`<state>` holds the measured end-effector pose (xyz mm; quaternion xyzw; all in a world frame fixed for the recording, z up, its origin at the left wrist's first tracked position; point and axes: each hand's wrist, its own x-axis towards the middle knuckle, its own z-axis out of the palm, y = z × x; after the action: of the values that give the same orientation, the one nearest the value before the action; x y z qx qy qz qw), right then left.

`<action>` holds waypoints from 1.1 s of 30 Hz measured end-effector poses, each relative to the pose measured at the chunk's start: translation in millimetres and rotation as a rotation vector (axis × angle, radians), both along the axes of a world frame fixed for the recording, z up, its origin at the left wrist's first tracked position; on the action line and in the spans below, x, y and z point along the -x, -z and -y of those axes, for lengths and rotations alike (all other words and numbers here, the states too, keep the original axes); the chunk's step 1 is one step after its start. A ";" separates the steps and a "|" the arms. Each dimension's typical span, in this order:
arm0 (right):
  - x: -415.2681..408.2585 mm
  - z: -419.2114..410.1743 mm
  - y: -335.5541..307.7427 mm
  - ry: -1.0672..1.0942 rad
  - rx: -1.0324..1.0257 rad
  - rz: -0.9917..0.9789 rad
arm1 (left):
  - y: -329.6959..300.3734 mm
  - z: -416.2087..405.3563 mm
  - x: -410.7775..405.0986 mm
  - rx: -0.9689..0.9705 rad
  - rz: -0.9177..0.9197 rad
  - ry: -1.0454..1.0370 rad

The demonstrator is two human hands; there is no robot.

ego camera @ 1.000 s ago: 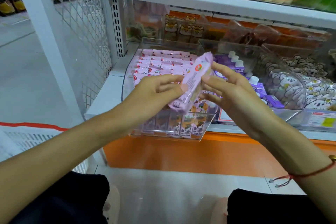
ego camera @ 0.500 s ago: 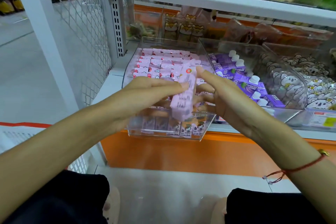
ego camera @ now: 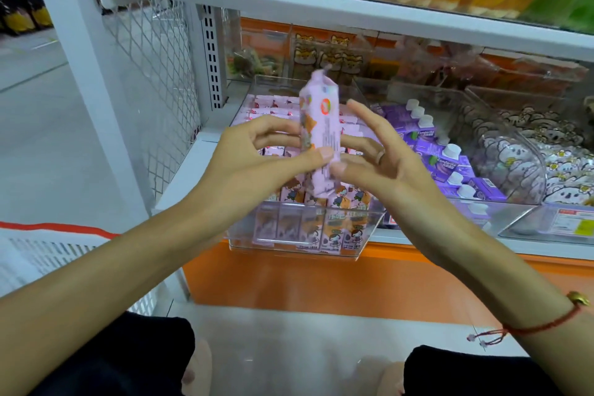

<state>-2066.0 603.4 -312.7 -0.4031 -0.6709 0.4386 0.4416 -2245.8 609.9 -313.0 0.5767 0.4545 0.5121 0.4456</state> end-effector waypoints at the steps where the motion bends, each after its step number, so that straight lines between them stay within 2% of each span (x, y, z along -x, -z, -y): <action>1: 3.0 1.3 -0.7 0.000 -0.013 0.022 | -0.2 -1.0 -0.4 0.003 0.043 -0.035; 3: 12.2 3.2 -0.1 0.028 -0.057 0.048 | -0.2 -2.5 -1.9 0.019 0.133 -0.080; 6: 24.7 2.5 0.9 0.116 -0.109 -0.028 | -2.8 -4.4 -3.9 0.037 0.186 -0.080; 10: 32.6 -4.8 -1.8 0.105 -0.012 -0.099 | -10.8 -9.5 5.7 -0.005 0.293 0.039; 12: 32.6 -13.8 -1.5 0.084 0.058 -0.098 | -12.2 -12.5 13.1 -0.039 0.274 -0.004; 15: 31.5 -29.2 0.3 -0.032 0.152 -0.045 | -10.6 -20.8 26.1 -0.127 0.134 -0.115; 18: 32.5 -47.1 5.3 -0.011 0.128 0.290 | -11.7 -28.8 40.3 -0.270 0.023 -0.192; 20: 36.4 -58.6 11.3 0.109 -0.079 0.625 | -11.1 -33.5 47.4 -0.354 -0.046 -0.237; 22: 43.9 -65.7 14.9 0.178 -0.307 0.864 | -8.4 -36.1 49.1 -0.393 -0.090 -0.248; 26: 59.2 -70.7 15.7 0.197 -0.469 1.053 | 0.0 -41.3 47.0 -0.437 -0.092 -0.248; 29: 63.3 -68.9 18.6 0.169 -0.513 1.234 | 7.4 -45.0 46.1 -0.434 -0.122 -0.216; 33: 59.1 -63.8 19.2 0.146 -0.482 1.193 | 11.3 -48.6 49.4 -0.435 -0.232 -0.146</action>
<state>-2125.1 667.2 -331.9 -0.5118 -0.8515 -0.0547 0.0998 -2295.1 658.4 -324.3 0.6795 0.4222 0.5591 0.2178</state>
